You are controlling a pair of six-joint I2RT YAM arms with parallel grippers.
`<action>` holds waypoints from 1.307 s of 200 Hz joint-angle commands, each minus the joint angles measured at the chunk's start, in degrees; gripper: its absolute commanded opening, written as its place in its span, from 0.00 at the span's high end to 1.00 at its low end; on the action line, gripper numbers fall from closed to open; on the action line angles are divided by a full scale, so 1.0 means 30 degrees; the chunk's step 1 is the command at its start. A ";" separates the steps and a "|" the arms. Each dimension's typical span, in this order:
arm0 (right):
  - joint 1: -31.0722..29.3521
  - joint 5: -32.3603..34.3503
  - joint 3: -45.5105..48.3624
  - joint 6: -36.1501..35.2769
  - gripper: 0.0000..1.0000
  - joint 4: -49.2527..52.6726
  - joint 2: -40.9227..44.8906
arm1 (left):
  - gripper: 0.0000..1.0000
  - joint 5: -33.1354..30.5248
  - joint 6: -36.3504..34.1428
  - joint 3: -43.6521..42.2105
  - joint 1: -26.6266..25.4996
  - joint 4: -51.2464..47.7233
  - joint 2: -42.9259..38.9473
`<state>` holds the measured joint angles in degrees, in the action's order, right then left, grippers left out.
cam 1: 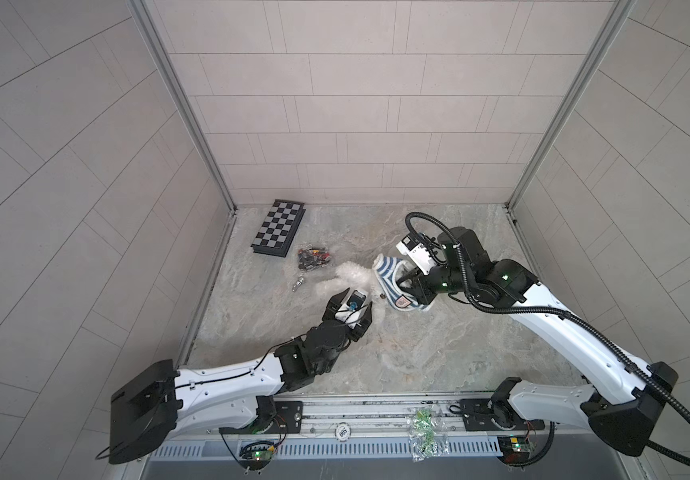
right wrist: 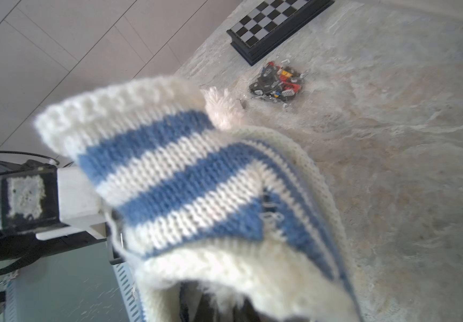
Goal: Dress the teddy bear
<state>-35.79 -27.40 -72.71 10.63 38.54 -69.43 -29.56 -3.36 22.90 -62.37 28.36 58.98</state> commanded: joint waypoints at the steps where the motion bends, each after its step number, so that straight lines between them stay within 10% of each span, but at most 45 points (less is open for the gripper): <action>1: -0.0103 0.2226 0.0087 -0.1414 1.00 -0.1876 0.0142 | 0.26 0.3951 0.3731 0.0100 0.1563 -0.2430 -0.0674; 82: -0.1919 0.3238 0.3340 -0.5086 1.00 -0.4575 0.1315 | 0.48 1.5854 1.5116 -0.1579 0.7280 0.0899 -0.3126; 261: -0.3714 0.3050 0.3919 -0.6768 1.00 -0.3929 0.2166 | 0.65 1.7897 1.6213 0.1000 0.7777 0.2599 -0.2757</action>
<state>-46.39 -17.72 -60.45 -7.29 26.46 -64.14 23.20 46.46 22.59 -39.29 36.01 51.05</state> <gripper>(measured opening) 0.079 0.430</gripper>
